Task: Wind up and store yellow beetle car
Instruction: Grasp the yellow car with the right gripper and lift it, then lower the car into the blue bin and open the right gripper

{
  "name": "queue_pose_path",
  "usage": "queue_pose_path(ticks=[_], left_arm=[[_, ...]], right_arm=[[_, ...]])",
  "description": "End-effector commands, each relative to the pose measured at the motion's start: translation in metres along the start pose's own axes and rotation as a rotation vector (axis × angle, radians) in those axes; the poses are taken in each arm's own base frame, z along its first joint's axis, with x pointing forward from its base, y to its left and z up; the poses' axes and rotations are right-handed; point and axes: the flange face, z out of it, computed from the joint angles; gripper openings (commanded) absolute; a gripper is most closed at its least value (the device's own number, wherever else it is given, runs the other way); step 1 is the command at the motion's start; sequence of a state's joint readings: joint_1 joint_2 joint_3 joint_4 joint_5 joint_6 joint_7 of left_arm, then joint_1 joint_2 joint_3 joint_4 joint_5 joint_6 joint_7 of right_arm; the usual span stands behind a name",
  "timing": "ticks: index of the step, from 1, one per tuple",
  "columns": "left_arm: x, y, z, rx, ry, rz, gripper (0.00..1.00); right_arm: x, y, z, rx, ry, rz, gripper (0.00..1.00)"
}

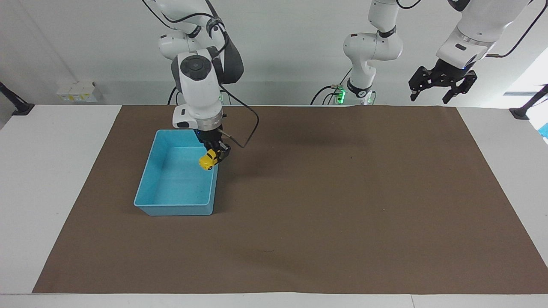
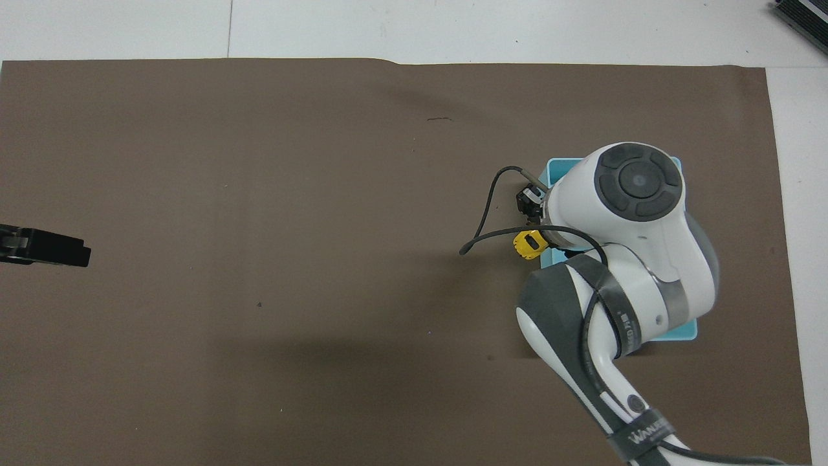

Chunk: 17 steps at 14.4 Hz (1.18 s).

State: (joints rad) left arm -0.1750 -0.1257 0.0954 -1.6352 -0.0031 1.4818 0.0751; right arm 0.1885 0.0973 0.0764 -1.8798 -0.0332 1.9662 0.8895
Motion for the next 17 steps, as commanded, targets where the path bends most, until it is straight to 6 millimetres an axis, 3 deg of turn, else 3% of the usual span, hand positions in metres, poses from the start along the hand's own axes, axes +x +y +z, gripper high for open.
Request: queue_pose_path(ticks=[1,5,8,12,17], left_arm=[[0.0,-0.004,-0.004,0.008,0.003,0.0,1.0],[0.0,-0.004,-0.004,0.008,0.003,0.0,1.0],[0.0,-0.004,-0.004,0.008,0.003,0.0,1.0],[0.0,-0.004,-0.004,0.008,0.003,0.0,1.0],[0.0,-0.004,-0.004,0.008,0.003,0.0,1.0]], right_arm=[[0.014,0.037,0.004,0.012,-0.031,-0.174,0.0],[0.037,0.084,0.021,0.019,-0.021,-0.415,0.0],[0.032,0.115,0.042,0.03,0.017,-0.551,0.0],[0.032,0.132,0.076,0.037,0.042,-0.658,0.0],[0.014,0.143,0.123,0.039,0.051,-0.718,0.0]])
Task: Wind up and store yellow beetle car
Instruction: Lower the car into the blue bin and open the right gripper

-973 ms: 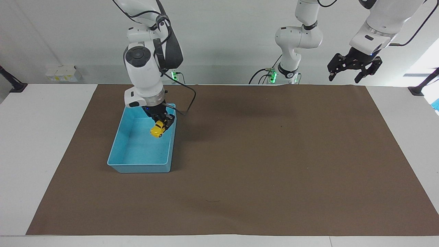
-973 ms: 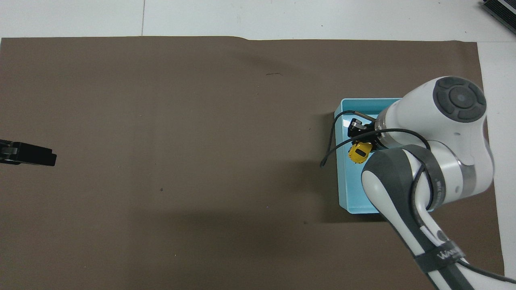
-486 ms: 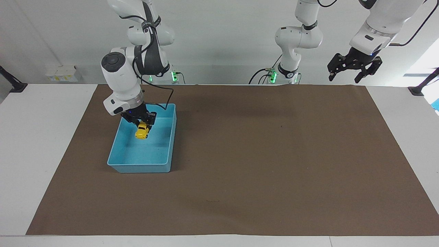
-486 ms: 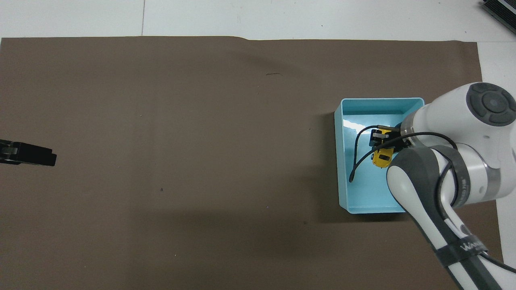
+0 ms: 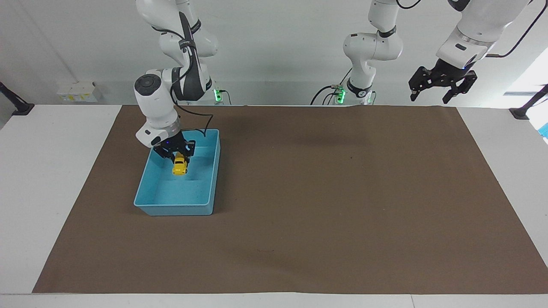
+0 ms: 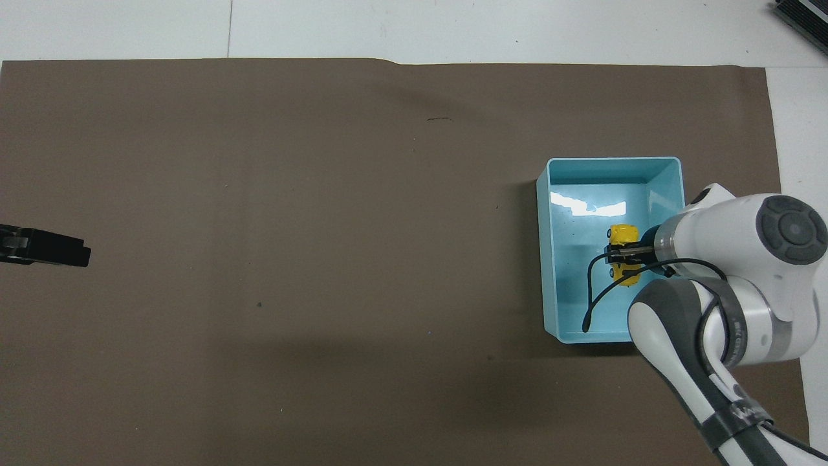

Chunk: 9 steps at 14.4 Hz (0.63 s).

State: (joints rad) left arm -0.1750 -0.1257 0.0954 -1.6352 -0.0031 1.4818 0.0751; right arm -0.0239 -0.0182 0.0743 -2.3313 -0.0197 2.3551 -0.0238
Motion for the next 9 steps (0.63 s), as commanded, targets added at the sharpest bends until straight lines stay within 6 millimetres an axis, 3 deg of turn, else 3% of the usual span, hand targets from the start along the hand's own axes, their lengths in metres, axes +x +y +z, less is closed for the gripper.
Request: queue_pose_path(ticks=[1,5,6,7,8,9], left_arm=[[0.0,-0.004,-0.004,0.008,0.003,0.0,1.0],[0.0,-0.005,-0.004,0.008,0.003,-0.002,1.0],[0.0,-0.004,-0.004,0.008,0.003,0.0,1.0],[0.0,-0.004,-0.004,0.008,0.003,0.0,1.0],[0.0,-0.004,-0.004,0.008,0.003,0.0,1.0],[0.0,-0.005,-0.004,0.008,0.003,-0.002,1.0]], right_arm=[[-0.019,0.002,0.023,0.012,0.018,-0.018,0.0],[-0.026,0.002,0.06,0.017,0.016,-0.048,0.0],[-0.025,0.002,0.062,0.018,0.012,-0.056,0.05],[-0.023,0.001,0.062,0.018,0.014,-0.045,0.56],[-0.023,0.003,0.062,0.018,0.013,-0.043,1.0],[-0.02,0.003,0.058,0.018,0.018,-0.044,1.0]])
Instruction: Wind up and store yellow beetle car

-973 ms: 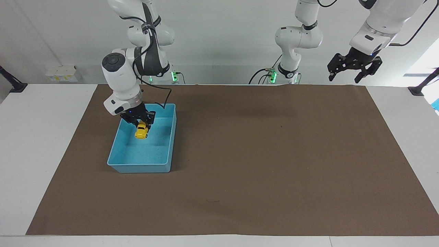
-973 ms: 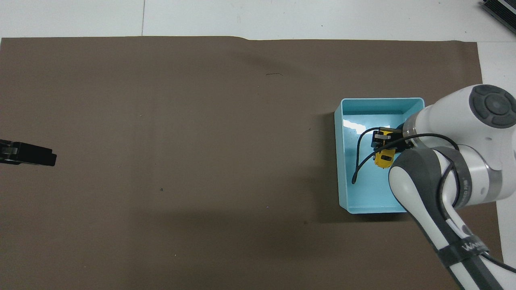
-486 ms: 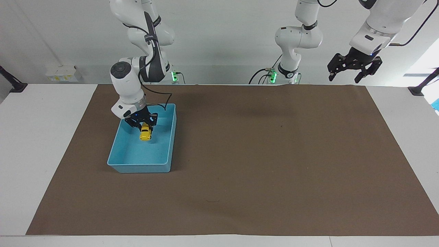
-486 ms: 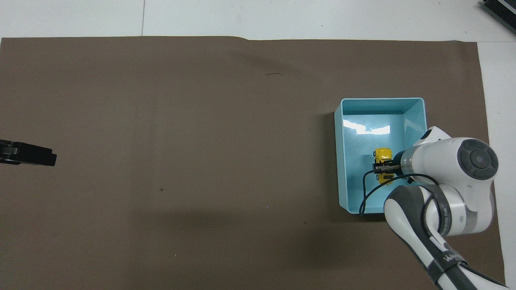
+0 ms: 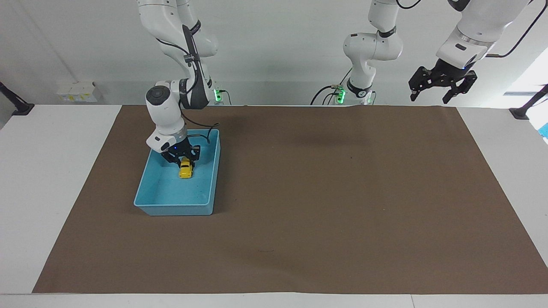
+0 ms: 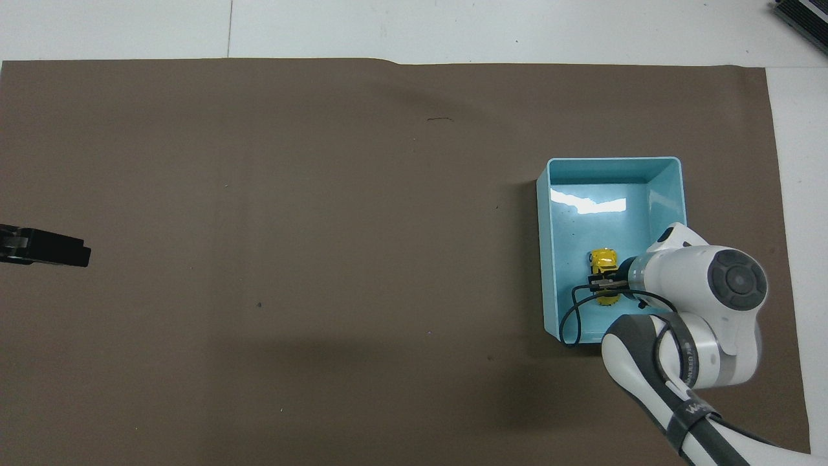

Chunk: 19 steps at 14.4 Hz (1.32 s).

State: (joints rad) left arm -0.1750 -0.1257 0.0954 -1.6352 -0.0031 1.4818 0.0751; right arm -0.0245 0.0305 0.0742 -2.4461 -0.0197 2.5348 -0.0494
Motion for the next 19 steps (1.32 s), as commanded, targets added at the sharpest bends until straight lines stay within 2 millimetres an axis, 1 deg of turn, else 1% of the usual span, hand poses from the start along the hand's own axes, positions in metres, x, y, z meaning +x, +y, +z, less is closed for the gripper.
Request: queue_pose_path(ticks=[1,3,6,7,10,12,14,15,16,18,19], left_arm=[[0.0,-0.005,-0.004,0.008,0.003,-0.002,1.0],[0.0,-0.004,-0.004,0.007,0.001,0.0,1.0],[0.0,-0.005,-0.004,0.008,0.003,-0.002,1.0],[0.0,-0.004,-0.004,0.008,0.003,0.0,1.0],[0.0,-0.005,-0.004,0.008,0.003,-0.002,1.0],[0.0,-0.005,-0.004,0.008,0.003,-0.002,1.0],[0.0,-0.005,-0.004,0.008,0.003,-0.002,1.0],[0.0,-0.004,-0.004,0.008,0.003,0.0,1.0],[0.0,-0.004,-0.004,0.008,0.003,0.0,1.0],[0.0,-0.004,-0.004,0.008,0.003,0.0,1.0],[0.0,-0.005,-0.004,0.008,0.003,-0.002,1.0]], right_arm=[[0.006,0.005,-0.005,0.011,0.013,-0.018,1.0],[0.021,0.005,-0.029,0.011,0.01,-0.022,1.0],[0.055,0.012,-0.082,0.011,-0.001,-0.005,1.0],[0.063,0.016,-0.098,0.011,-0.002,0.01,1.0],[0.085,0.036,-0.142,-0.006,0.002,0.094,1.0],[0.092,0.043,-0.171,-0.01,0.008,0.146,1.0],[0.096,0.055,-0.21,-0.012,-0.004,0.22,1.0],[0.096,0.061,-0.23,-0.013,-0.015,0.244,1.0],[0.095,0.062,-0.25,-0.013,-0.024,0.248,1.0],[0.091,0.065,-0.28,-0.015,-0.053,0.251,1.0],[0.089,0.066,-0.3,-0.013,-0.059,0.254,1.0]])
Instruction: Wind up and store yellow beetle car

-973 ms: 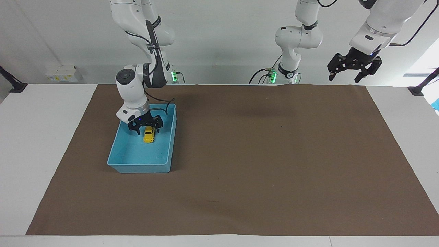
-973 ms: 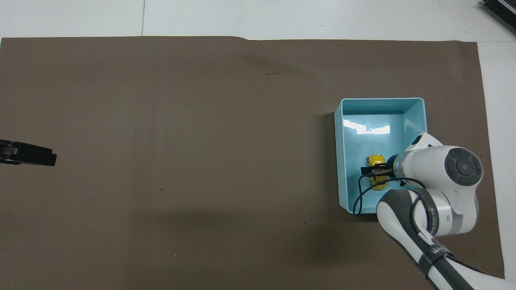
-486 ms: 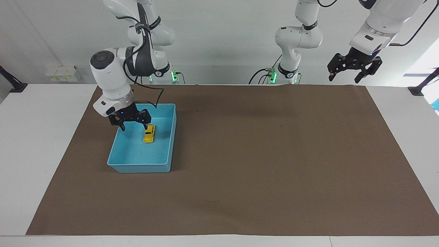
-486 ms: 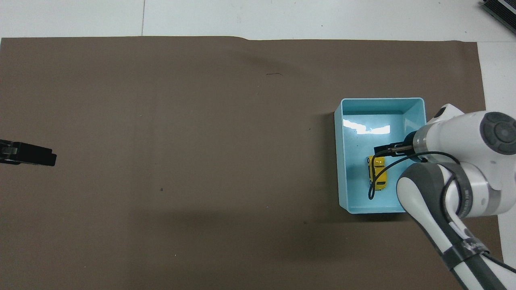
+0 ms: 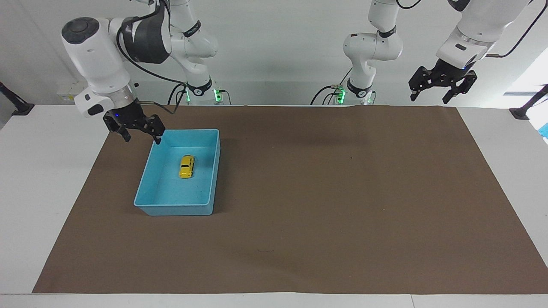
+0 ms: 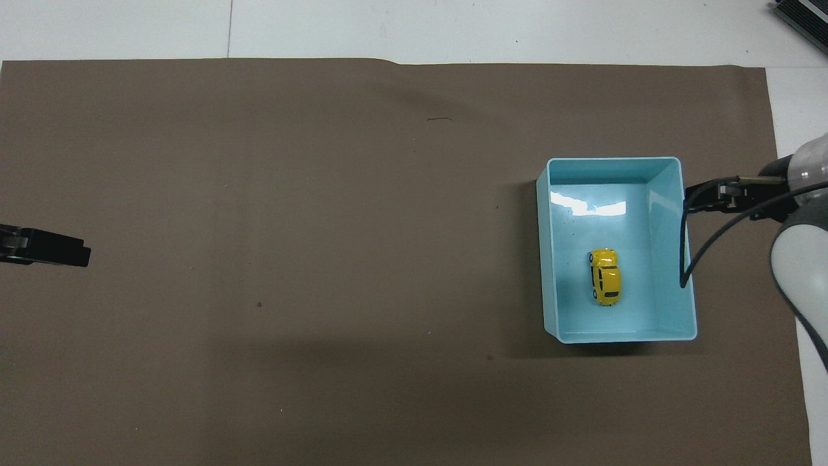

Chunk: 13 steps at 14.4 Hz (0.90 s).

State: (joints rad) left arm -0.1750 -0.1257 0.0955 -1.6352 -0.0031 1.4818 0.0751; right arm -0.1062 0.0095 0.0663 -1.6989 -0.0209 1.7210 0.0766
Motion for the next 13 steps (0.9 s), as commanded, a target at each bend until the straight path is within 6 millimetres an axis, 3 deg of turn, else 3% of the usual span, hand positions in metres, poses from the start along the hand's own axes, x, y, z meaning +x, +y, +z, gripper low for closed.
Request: queue_pose_path(ticks=[1,3,13], left_arm=[[0.0,-0.005,-0.004,0.008,0.003,-0.002,1.0],[0.0,-0.005,-0.004,0.008,0.003,-0.002,1.0],[0.0,-0.005,-0.004,0.008,0.003,-0.002,1.0]], right_arm=[[-0.005,0.003,-0.046,0.0,-0.036,0.029,1.0],[-0.011,0.002,-0.058,0.001,-0.057,0.028,1.0],[-0.016,-0.004,-0.061,0.015,-0.048,0.018,1.0]])
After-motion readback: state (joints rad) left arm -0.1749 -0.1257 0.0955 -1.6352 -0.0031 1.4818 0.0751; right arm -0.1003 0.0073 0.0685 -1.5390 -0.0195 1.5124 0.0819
